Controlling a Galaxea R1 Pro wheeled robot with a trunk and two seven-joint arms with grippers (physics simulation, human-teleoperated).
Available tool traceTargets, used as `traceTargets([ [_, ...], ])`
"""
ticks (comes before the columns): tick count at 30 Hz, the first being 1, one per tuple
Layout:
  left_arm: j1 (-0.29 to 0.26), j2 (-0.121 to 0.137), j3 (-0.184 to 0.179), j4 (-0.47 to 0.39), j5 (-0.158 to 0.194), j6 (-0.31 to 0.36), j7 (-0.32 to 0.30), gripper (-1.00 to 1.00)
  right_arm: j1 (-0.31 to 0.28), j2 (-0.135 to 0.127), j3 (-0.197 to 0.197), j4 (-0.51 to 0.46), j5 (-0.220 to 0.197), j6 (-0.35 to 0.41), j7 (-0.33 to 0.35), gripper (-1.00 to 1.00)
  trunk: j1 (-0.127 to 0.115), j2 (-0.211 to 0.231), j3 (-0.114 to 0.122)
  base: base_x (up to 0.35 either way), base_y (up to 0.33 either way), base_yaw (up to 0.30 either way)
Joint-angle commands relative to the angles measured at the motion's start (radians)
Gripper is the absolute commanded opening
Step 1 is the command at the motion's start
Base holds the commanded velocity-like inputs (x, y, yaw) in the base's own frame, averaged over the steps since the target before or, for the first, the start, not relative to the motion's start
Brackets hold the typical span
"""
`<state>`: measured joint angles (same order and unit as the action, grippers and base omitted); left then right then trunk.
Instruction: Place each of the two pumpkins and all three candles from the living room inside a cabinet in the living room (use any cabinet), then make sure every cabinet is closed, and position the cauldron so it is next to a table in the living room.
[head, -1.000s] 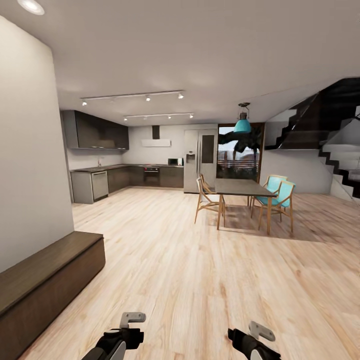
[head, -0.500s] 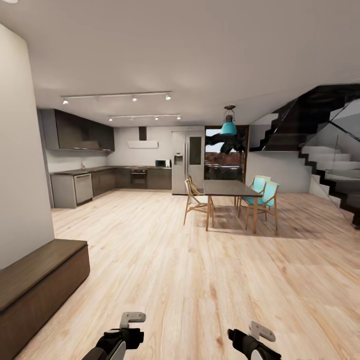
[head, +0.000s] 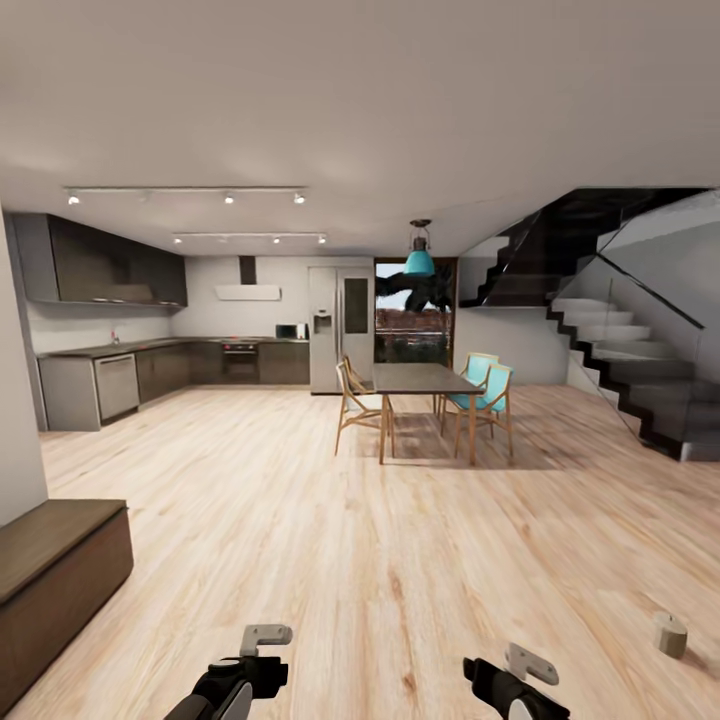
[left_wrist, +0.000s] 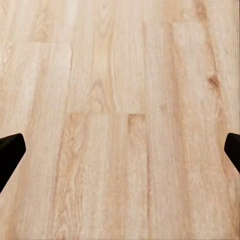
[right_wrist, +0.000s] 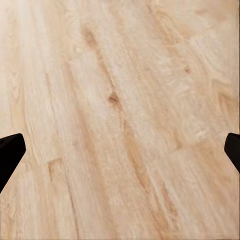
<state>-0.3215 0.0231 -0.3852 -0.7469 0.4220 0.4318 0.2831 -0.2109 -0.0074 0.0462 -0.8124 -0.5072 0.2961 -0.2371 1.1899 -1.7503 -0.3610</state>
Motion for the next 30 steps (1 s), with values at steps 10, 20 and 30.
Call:
traceTargets([
  [10,0.001,0.0,-0.007,-0.001,0.007,-0.066,0.01,1.0,-0.001,-0.005,-0.009,-0.001,-0.008,0.002,-0.005,1.0,0.0,-0.001,0.008,0.0,0.0,-0.245],
  [20,0.007,0.001,-0.006,0.06,0.012,-0.16,0.007,1.0,-0.001,-0.005,-0.009,-0.001,-0.008,0.002,-0.004,1.0,0.0,-0.001,0.017,0.0,0.0,-0.239],
  [30,0.007,0.0,-0.007,0.1,0.008,-0.209,0.007,1.0,-0.001,-0.005,-0.012,-0.001,-0.011,0.01,-0.009,1.0,0.0,-0.001,0.007,0.0,0.0,-0.06],
])
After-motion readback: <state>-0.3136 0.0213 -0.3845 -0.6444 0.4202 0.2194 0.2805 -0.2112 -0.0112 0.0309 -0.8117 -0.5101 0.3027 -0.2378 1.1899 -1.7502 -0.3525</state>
